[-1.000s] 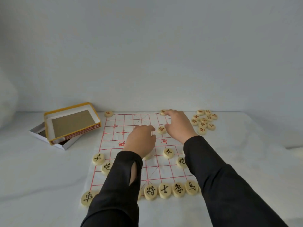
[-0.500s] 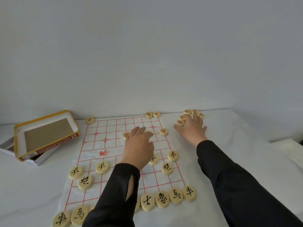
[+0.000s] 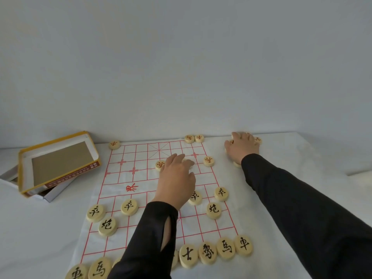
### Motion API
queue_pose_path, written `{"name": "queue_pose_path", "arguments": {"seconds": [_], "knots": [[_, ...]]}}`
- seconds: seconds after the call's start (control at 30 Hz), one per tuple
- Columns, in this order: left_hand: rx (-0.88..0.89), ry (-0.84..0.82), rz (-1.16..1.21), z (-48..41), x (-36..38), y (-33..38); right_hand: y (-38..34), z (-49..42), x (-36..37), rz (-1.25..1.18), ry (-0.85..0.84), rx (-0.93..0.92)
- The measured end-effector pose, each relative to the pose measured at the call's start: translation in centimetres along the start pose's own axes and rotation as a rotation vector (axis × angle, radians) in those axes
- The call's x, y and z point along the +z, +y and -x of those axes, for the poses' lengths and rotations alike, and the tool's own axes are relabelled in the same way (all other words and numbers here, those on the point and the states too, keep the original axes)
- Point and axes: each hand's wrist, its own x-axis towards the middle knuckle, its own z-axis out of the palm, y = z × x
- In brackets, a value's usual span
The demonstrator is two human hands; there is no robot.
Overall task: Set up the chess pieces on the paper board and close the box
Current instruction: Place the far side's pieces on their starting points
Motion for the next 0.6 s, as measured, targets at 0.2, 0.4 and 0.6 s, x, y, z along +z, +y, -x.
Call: {"name": "queue_pose_path", "arguments": {"seconds": [0.2, 0.4, 0.6], "knots": [[0.014, -0.042, -0.015, 0.3, 0.2, 1.0, 0.3, 2.2, 0.6, -0.036, -0.02, -0.093], [0.033, -0.063, -0.026, 1.1, 0.0, 1.8, 0.5, 5.3, 0.4, -0.07, 0.038, -0.166], [0.045, -0.054, -0.026, 1.4, -0.3, 1.6, 1.2, 6.5, -0.3, -0.019, 0.232, -0.124]]}}
